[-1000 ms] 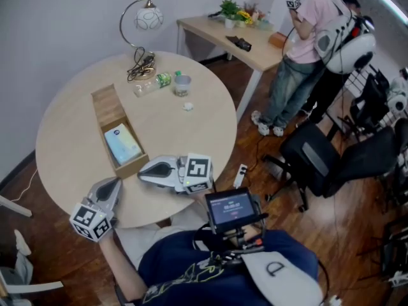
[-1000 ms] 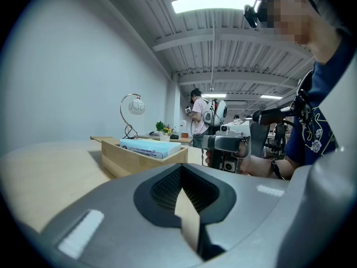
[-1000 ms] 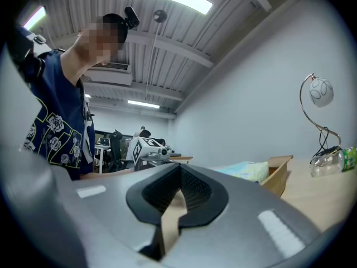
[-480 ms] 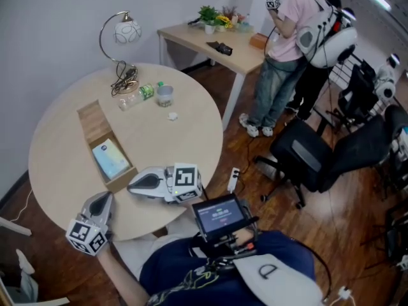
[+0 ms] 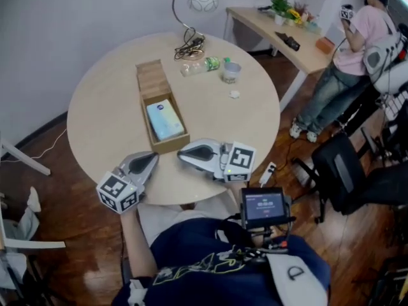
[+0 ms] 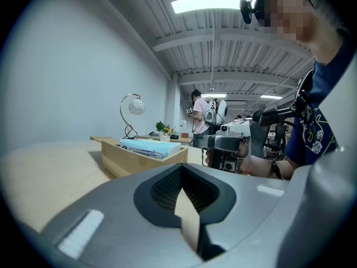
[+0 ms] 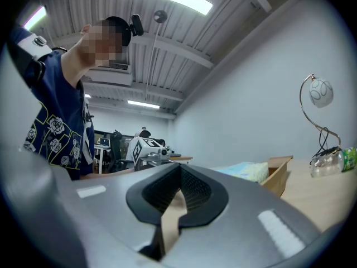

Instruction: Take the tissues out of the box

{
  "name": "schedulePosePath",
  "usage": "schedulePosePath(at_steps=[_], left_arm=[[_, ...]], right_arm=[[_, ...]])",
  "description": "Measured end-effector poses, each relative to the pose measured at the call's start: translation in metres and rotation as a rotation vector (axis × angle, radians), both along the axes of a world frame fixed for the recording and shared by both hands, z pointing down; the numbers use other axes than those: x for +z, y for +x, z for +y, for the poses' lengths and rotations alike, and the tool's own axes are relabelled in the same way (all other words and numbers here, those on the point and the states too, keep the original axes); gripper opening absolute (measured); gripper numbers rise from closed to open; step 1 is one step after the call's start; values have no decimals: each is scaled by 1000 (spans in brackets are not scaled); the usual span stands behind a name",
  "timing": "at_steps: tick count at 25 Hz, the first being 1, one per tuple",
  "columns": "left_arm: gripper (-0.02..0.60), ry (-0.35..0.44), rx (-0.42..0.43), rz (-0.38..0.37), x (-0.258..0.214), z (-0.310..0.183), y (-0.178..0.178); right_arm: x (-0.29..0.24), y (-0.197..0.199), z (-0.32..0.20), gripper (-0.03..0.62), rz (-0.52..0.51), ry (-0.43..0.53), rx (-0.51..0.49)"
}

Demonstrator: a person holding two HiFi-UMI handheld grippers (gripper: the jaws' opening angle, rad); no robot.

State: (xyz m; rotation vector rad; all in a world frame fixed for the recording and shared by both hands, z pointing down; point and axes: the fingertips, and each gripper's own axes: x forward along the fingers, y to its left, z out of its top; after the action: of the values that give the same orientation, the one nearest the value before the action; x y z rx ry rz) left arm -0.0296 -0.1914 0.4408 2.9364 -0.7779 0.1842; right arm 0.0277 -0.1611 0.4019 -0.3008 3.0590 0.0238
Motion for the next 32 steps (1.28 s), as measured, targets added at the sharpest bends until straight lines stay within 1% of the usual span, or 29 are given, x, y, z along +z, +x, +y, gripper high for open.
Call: schedulePosePath(at_steps=[4,9,14,18,23,27,29,32], left_arm=[[0,-1,-2,1,0,0,-2],[0,11,3,8,-3,-2,-2],[0,13,1,5,-3,-1,-4],[0,12,0,7,-3,-2,-5],[0,14,1,9,-3,0,-4],[0,15,2,7,-4,-1,-4],[0,14,0,6,-3,-2,-4],[1,12,1,6,-3,-2,-3]], right_arm=[[-4,4,-2,1,-25,10,23],[-16,17,-8,1,-88,30,89],[-11,19,-10,1,-77,37,103],[-15,21,-9,1,-98,47,106],[-17,20,-13,1,-91,40,143],[-20,26,-14,1,-118,54,163],[-22,30,-18,1,-131,67,203],[-23,40,-27,0,-132,89,297]])
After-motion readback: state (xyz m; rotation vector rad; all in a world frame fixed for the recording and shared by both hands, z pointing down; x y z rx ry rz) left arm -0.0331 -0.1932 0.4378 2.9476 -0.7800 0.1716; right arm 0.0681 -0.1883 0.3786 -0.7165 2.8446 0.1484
